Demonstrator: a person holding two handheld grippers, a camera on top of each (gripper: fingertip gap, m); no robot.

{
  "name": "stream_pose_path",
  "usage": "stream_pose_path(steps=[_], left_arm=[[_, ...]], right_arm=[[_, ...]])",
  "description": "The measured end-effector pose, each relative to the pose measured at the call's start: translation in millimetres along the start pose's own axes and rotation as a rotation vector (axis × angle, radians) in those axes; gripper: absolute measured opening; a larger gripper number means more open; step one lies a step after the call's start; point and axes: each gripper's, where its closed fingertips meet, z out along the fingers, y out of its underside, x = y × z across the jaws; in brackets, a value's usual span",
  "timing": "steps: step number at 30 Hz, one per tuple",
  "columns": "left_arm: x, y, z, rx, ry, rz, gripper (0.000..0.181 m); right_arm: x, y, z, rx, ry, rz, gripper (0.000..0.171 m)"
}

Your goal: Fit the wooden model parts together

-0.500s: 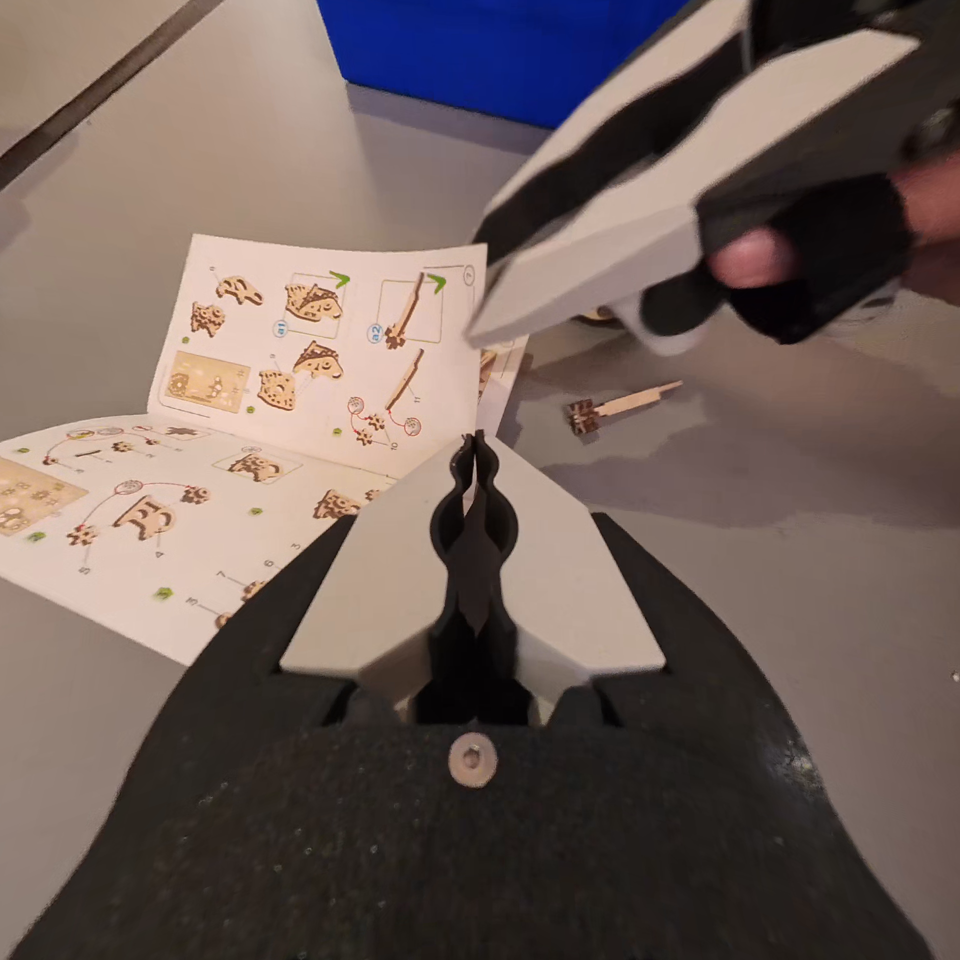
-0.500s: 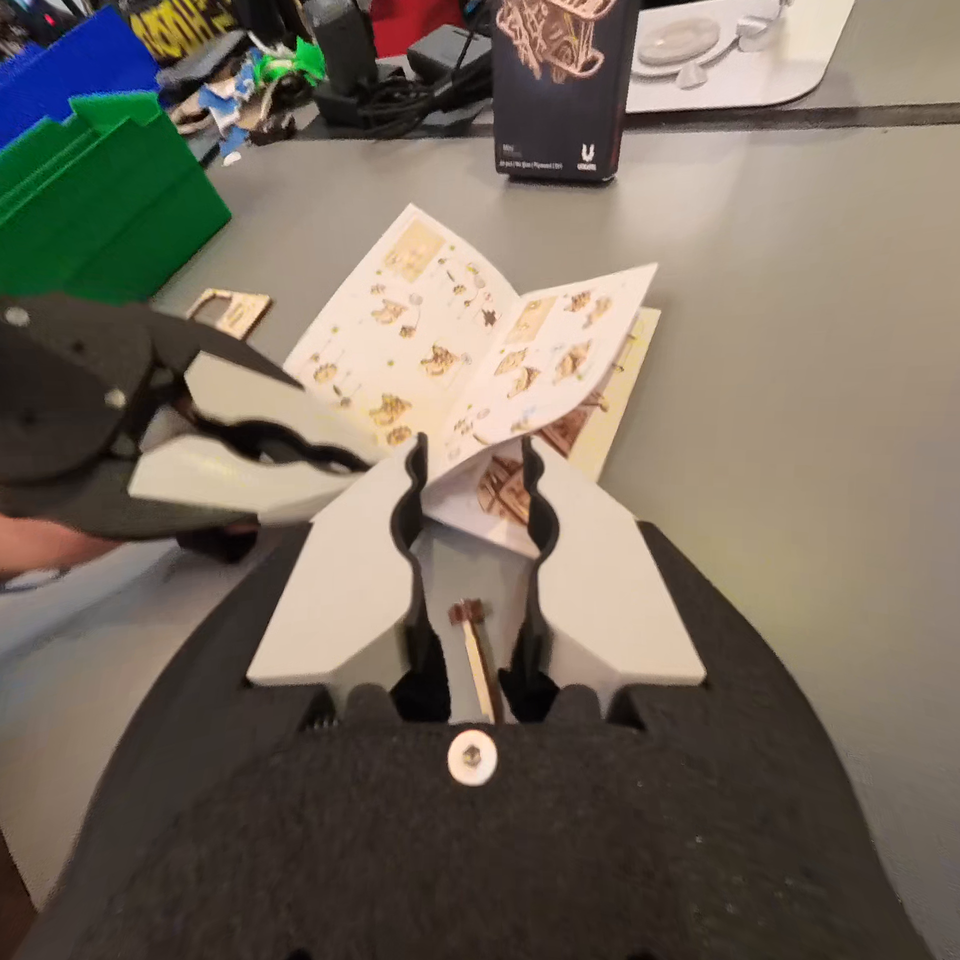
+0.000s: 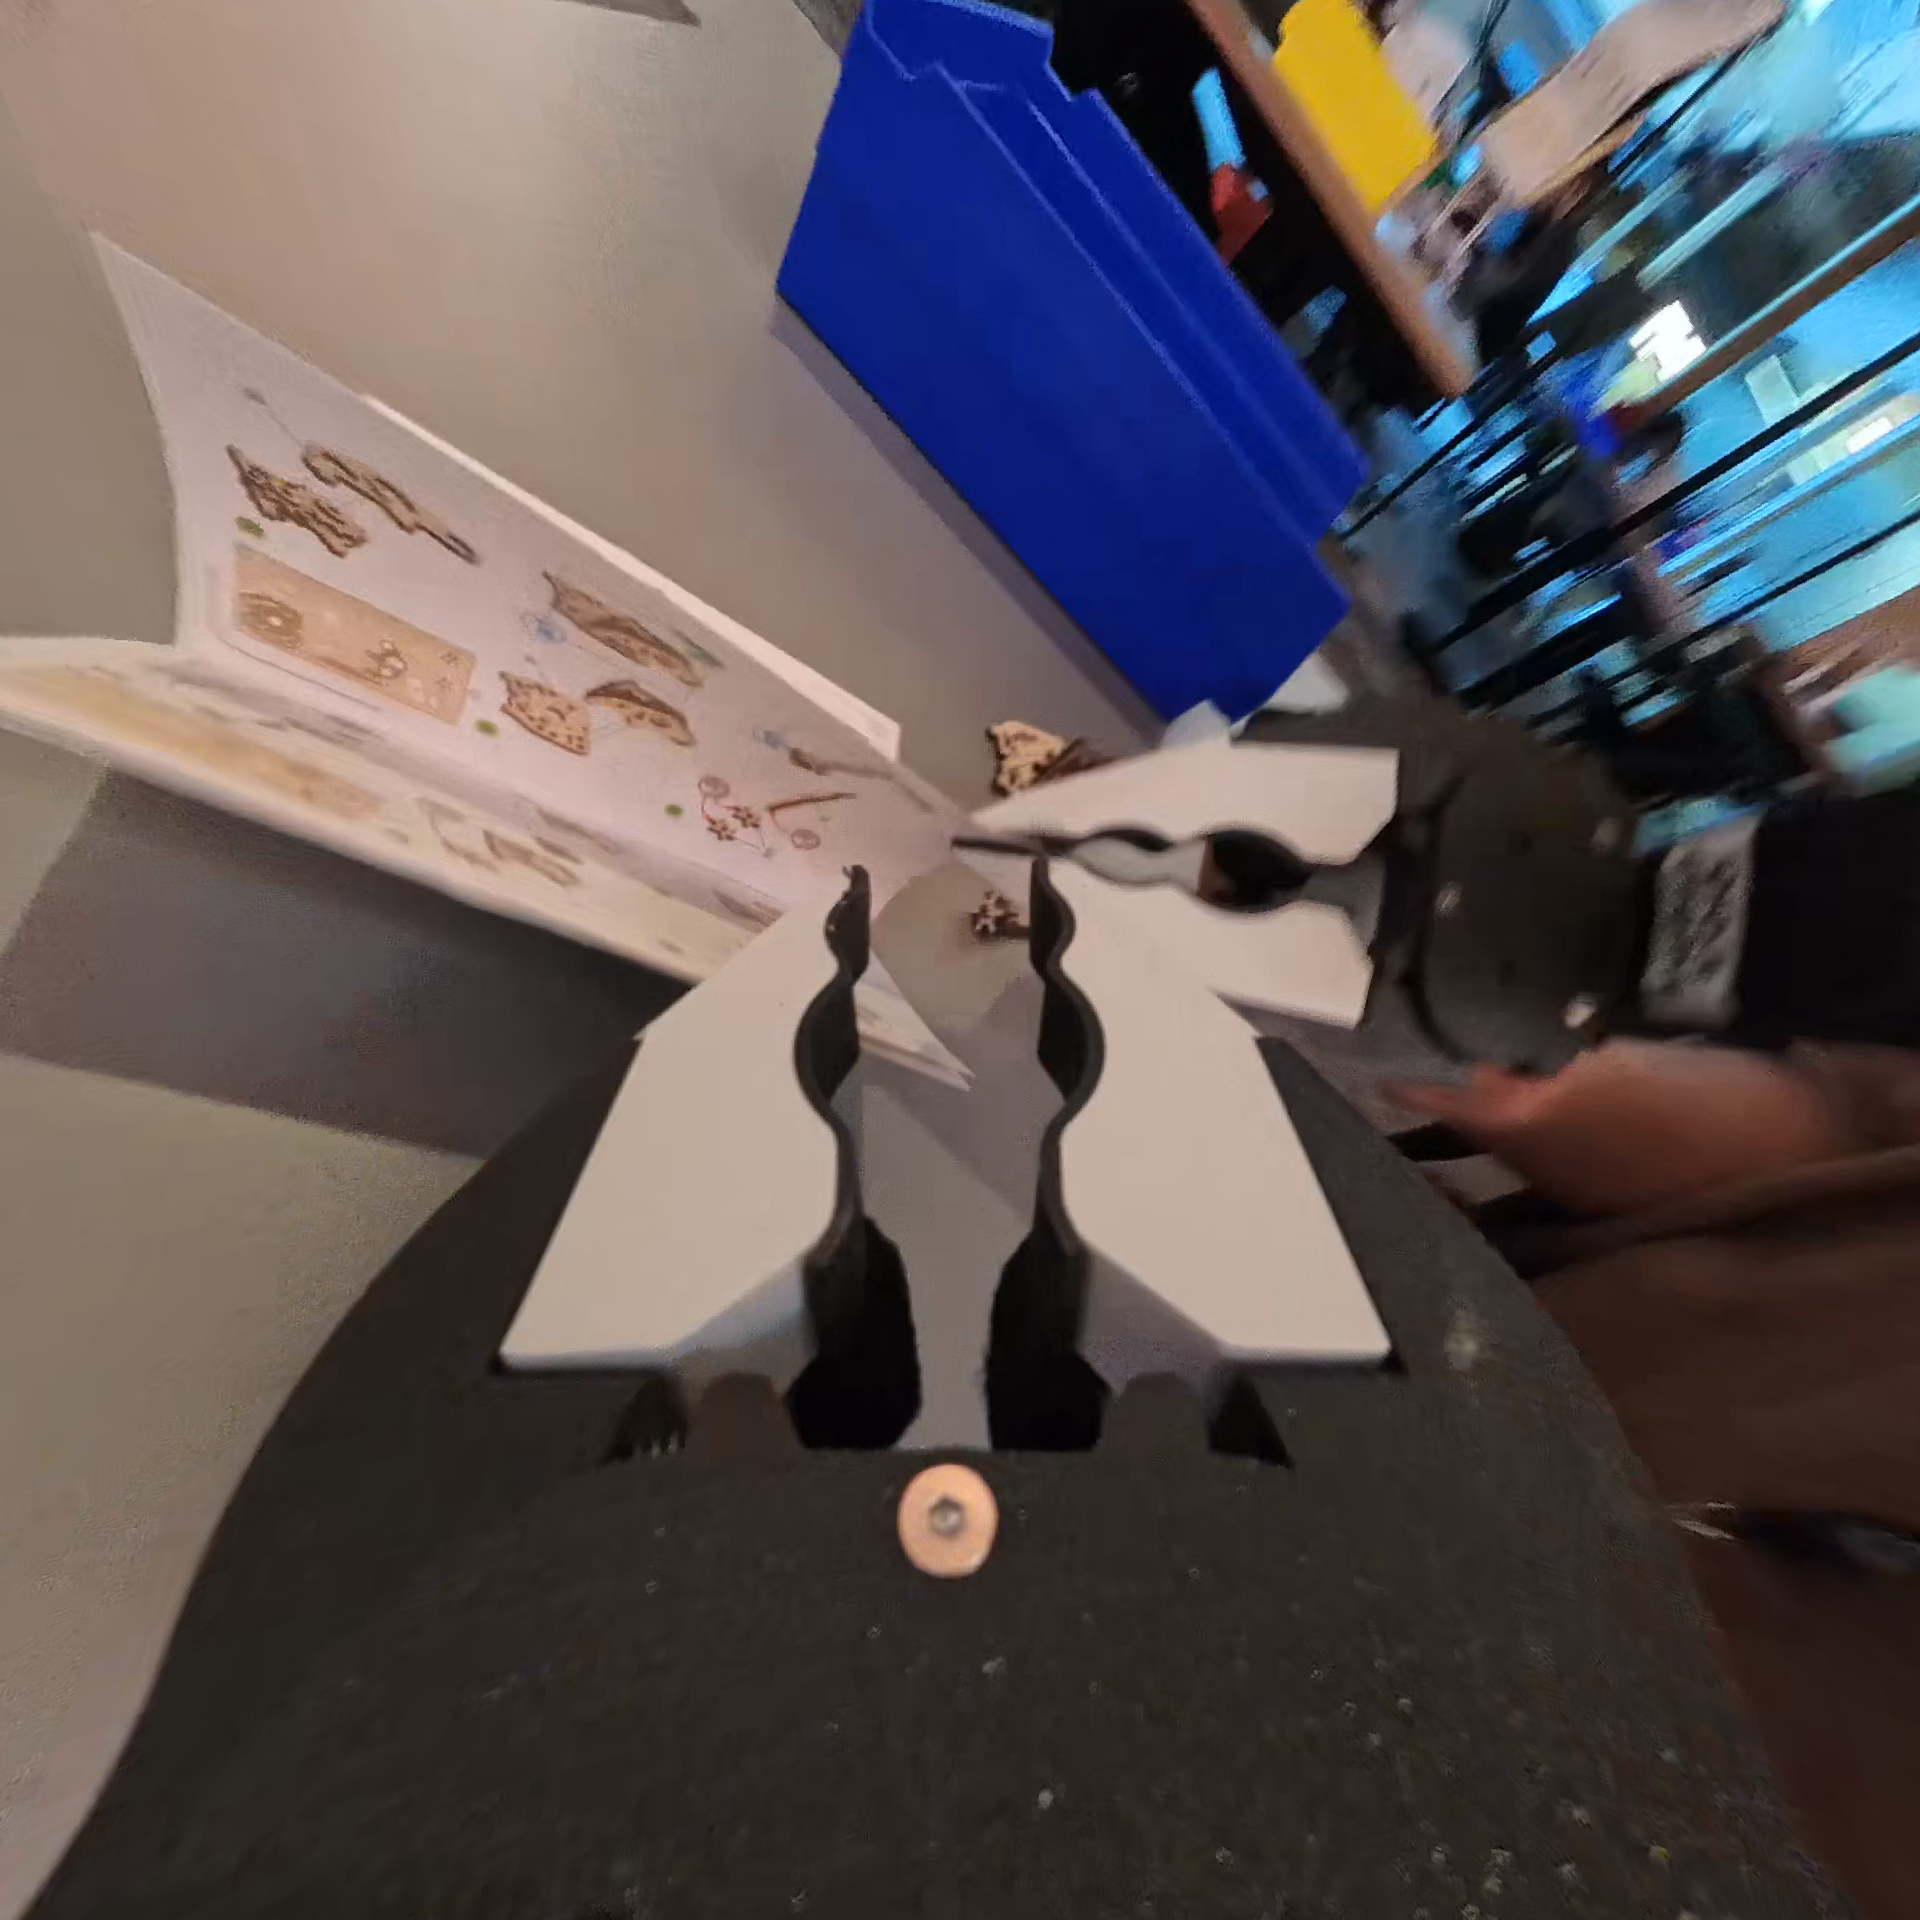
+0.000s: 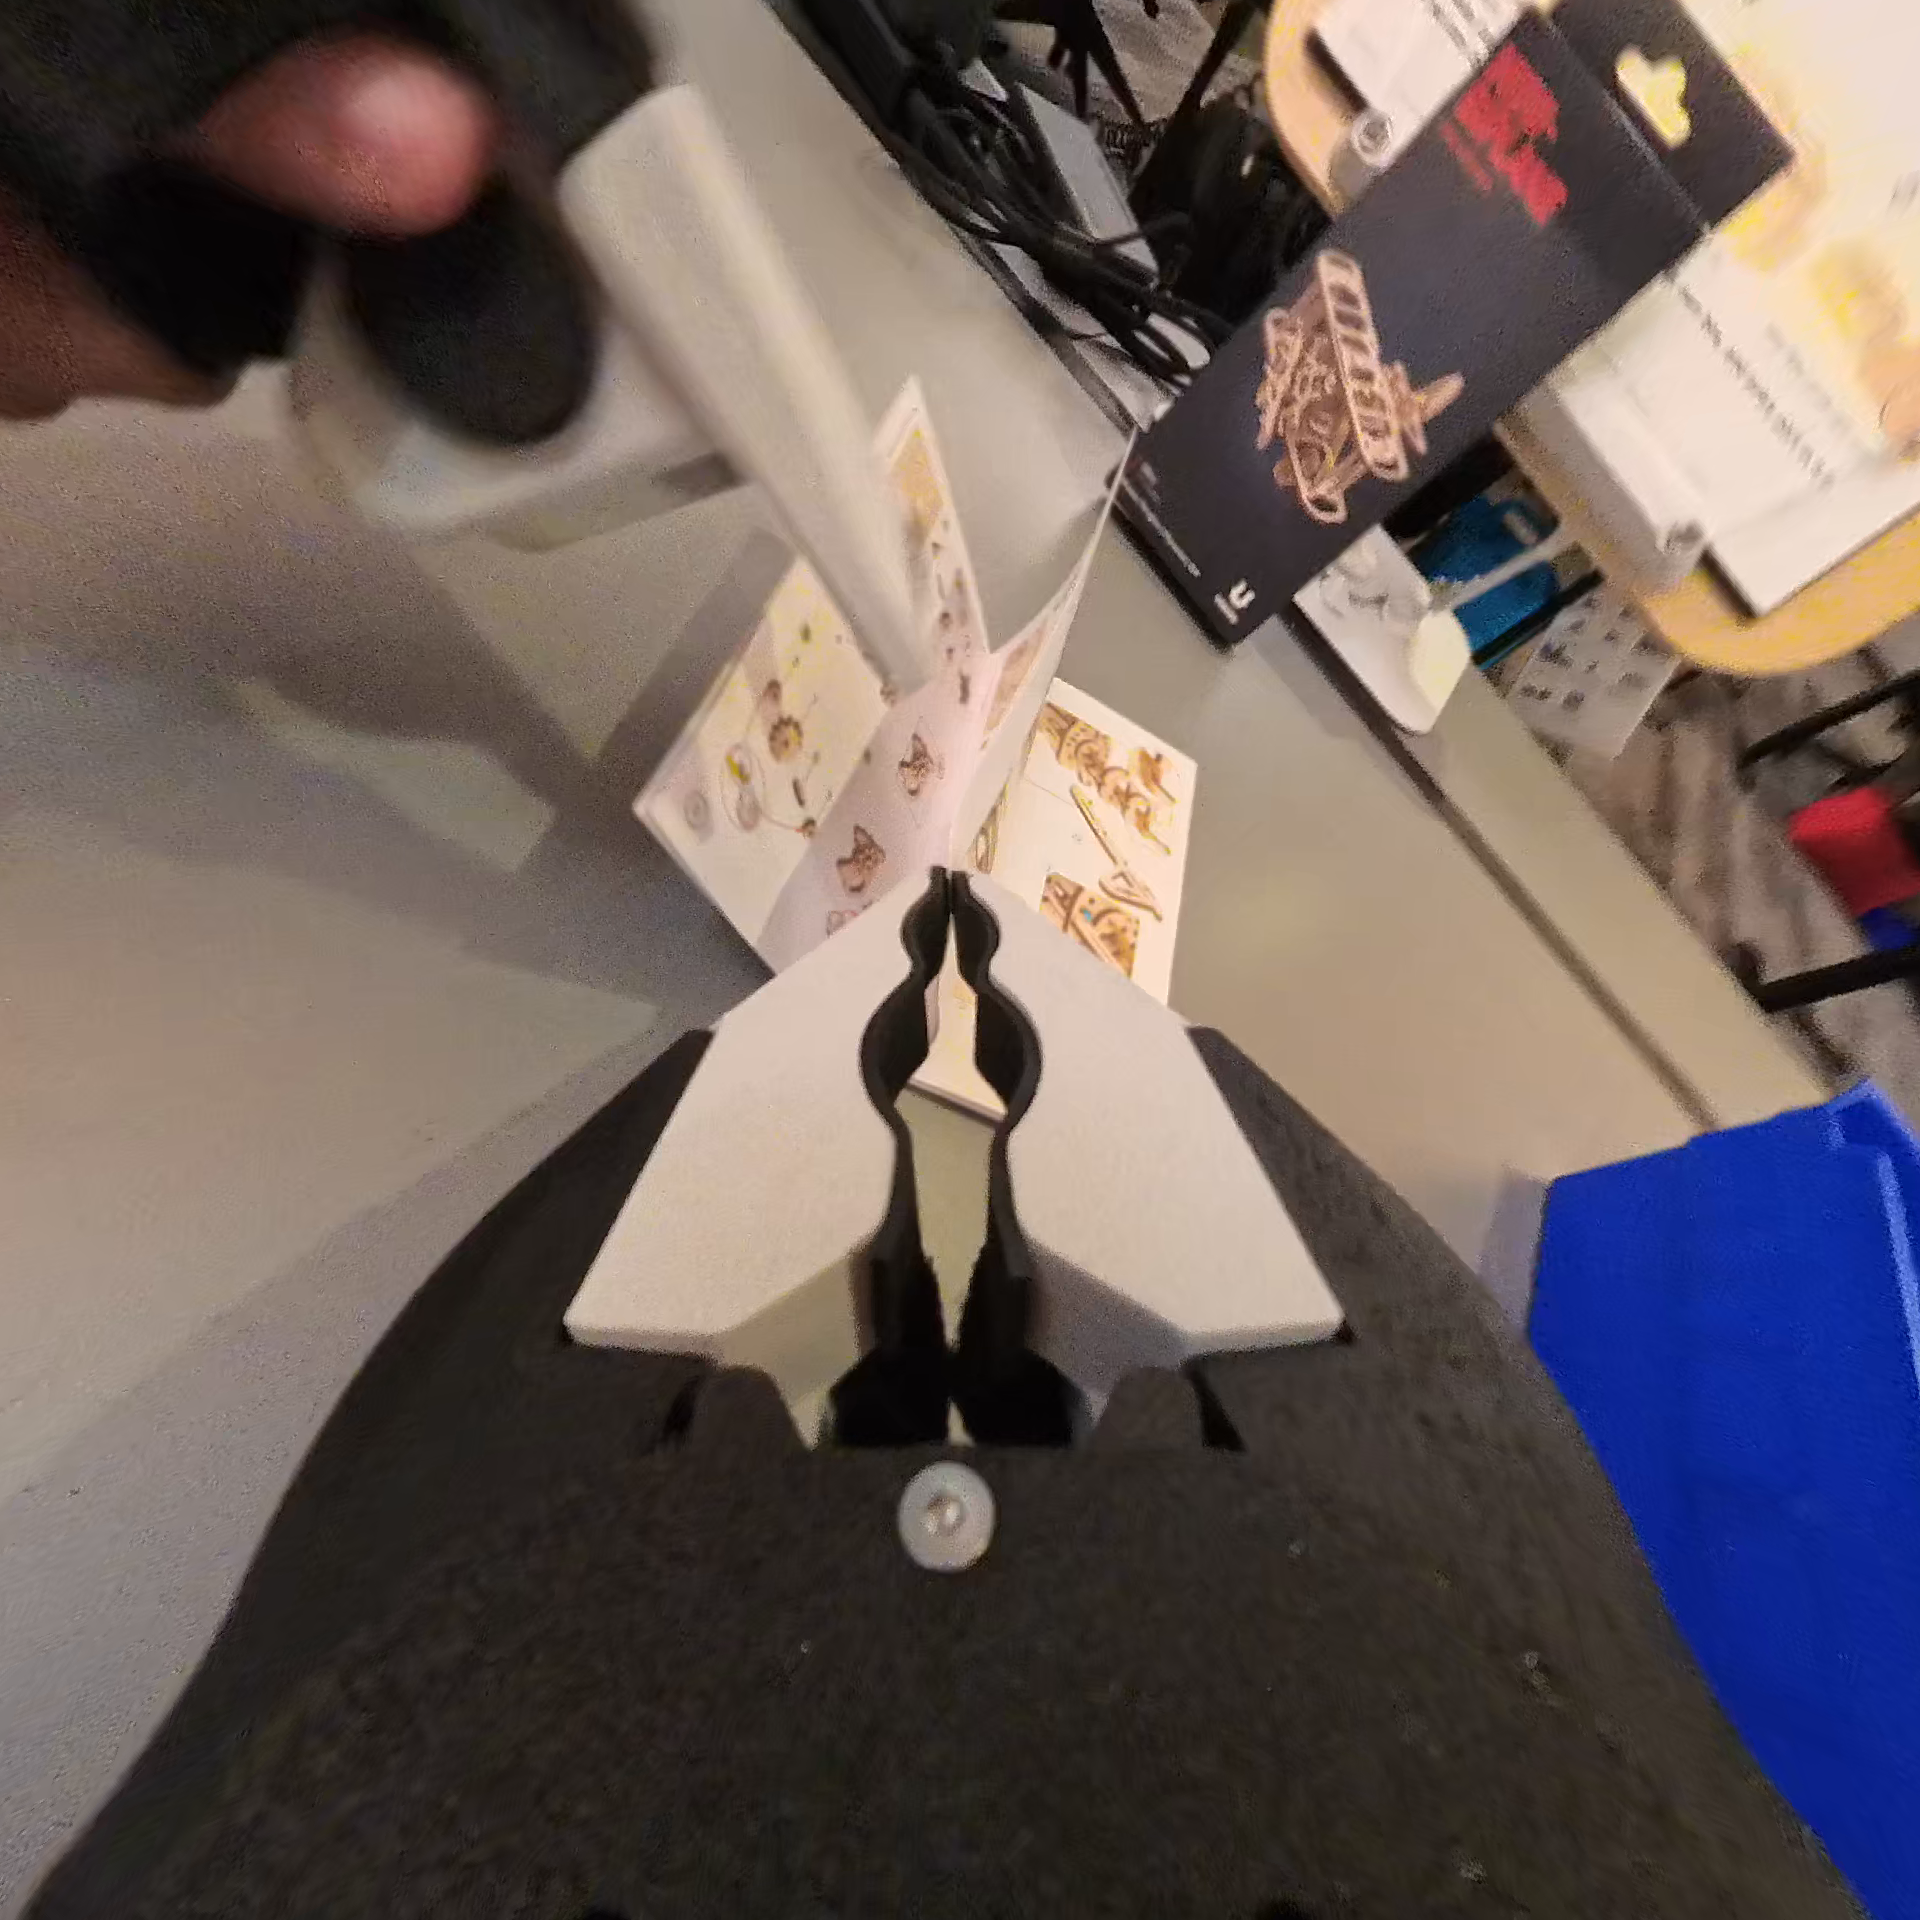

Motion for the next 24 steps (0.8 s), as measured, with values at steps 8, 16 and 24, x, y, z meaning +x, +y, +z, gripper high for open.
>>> stream_pose_path(steps=[8, 16, 24], left_arm=[[-31.7, -6.9, 0.3, 0.005, 0.058, -0.288, 0.029], [-30.3, 1.3, 0.8, -0.054, 0.04, -0.212, 0.0], [-18.5, 6.2, 0.5, -0.131, 0.085, -0.136, 0.0]], right_arm=[[-23.7, -5.7, 4.1, -0.033, 0.051, -0.186, 0.0], [-42.7, -5.3, 3.7, -0.011, -0.051, -0.062, 0.007], [-14.7, -28.7, -22.8, 0.162, -0.376, 0.387, 0.038]])
